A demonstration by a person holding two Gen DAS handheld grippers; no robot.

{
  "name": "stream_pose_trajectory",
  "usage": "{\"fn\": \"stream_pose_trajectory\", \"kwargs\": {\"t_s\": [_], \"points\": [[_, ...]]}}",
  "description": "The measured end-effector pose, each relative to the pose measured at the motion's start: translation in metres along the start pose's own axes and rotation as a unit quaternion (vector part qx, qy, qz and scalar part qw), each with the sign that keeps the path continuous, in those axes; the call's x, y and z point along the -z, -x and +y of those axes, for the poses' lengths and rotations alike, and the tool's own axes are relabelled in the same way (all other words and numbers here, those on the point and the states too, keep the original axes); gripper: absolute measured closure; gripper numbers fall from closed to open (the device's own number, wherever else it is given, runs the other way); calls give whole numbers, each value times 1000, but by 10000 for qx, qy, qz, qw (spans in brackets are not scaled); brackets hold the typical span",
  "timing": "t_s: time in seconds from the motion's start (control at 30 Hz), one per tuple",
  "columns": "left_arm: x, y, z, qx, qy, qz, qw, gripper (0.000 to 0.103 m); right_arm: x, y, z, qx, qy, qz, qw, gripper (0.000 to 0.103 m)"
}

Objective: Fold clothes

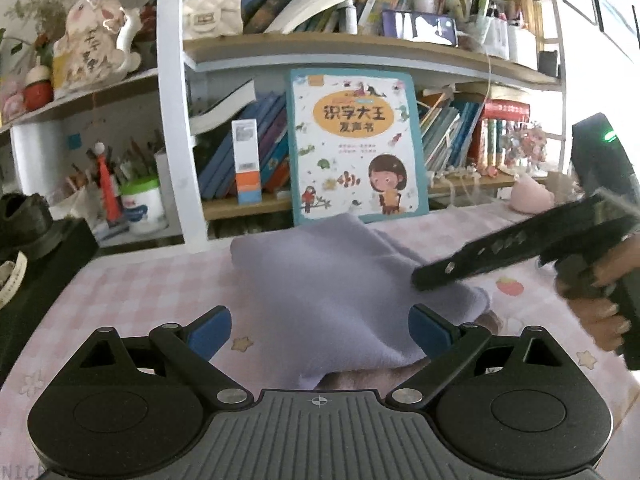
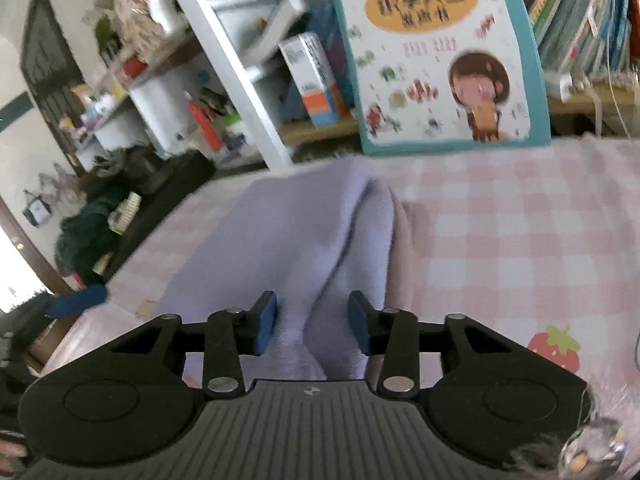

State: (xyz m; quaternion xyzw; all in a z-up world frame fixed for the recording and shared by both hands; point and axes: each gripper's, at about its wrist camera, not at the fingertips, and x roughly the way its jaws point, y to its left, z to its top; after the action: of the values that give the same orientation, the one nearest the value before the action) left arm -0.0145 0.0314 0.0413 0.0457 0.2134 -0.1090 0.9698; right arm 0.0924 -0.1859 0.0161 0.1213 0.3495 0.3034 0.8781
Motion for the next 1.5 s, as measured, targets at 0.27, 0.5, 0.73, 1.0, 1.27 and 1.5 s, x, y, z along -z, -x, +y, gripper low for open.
{"fn": "stream_pose_trajectory", "kwargs": {"t_s": [0.27, 0.5, 0.73, 1.0, 1.27, 1.5], "points": [[-2, 3, 17, 220, 453, 42, 9987, 6, 0, 28, -15, -754, -548, -298, 9952, 95], [-3, 0, 24, 144, 707, 65, 9974, 6, 18, 7, -36, -651, -892, 195, 9937, 95], [-2, -5, 27, 125, 786, 169, 9967, 6, 11, 18, -23, -396, -617, 13, 9973, 79], [0, -11, 29, 128, 783, 304, 9964, 6, -8, 25, -27, 10, -662, -409, 9970, 59], [-2, -14, 28, 201, 788, 357, 9960, 6, 1, -3, -20, 402, -319, -3, 9987, 58], [-6, -16, 27, 286, 705, 343, 9965, 6, 3, 17, 1, 372, 131, -186, 9990, 90]]}}
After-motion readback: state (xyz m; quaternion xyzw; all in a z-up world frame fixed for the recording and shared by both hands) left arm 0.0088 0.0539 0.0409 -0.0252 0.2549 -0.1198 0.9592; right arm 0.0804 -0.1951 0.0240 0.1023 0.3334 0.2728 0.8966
